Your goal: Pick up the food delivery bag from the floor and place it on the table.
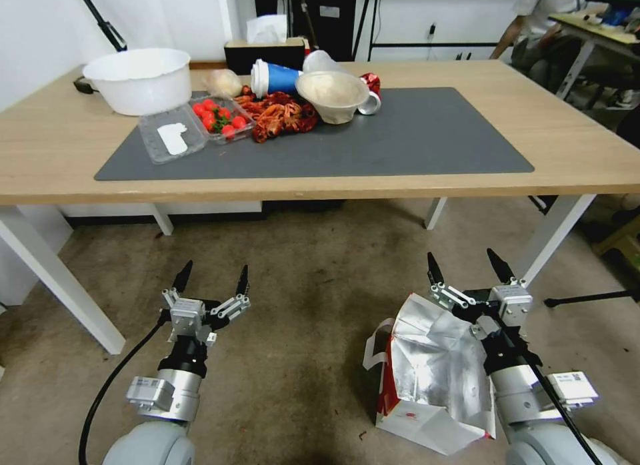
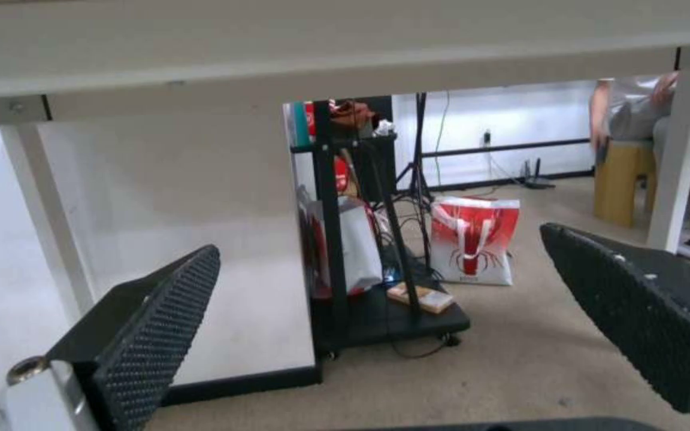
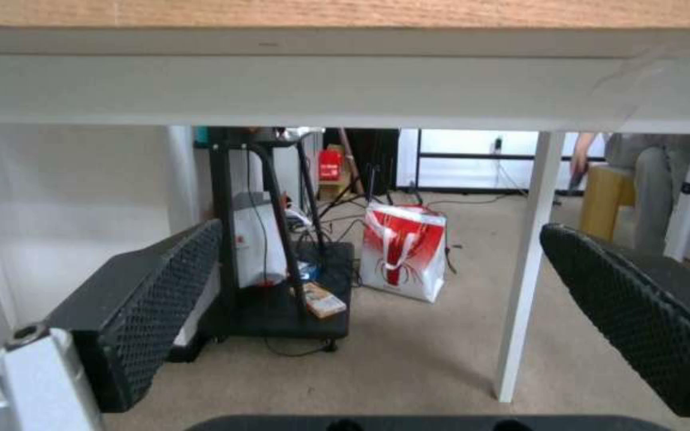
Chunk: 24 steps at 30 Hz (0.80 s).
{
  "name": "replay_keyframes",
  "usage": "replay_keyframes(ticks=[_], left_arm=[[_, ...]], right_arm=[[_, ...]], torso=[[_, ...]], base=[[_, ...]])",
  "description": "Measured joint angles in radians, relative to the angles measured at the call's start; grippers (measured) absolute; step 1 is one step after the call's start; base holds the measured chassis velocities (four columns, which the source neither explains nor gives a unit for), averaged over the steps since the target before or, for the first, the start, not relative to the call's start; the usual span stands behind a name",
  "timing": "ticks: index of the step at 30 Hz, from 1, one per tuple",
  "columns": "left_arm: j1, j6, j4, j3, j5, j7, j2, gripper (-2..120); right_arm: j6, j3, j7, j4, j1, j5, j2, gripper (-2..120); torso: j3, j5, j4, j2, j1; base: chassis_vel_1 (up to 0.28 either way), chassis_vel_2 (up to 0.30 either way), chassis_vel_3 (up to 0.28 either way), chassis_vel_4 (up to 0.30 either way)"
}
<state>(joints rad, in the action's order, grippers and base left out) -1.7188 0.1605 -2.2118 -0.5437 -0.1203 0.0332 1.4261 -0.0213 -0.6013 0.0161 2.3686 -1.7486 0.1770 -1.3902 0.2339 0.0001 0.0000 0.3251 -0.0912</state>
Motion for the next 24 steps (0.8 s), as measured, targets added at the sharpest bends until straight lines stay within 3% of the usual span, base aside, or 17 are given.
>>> replay_keyframes(ticks=[24], left_arm=[[-0.003,0.002,-0.002,0.001,0.001,0.000,-0.002,100]], right_arm=[[0.008,0.000,0.002,0.002,0.006,0.007,-0.004,100]], torso=[[-0.068,0.0000,0.0000,-0.093,0.025]], base=[[0.000,0.000,0.000,0.000]])
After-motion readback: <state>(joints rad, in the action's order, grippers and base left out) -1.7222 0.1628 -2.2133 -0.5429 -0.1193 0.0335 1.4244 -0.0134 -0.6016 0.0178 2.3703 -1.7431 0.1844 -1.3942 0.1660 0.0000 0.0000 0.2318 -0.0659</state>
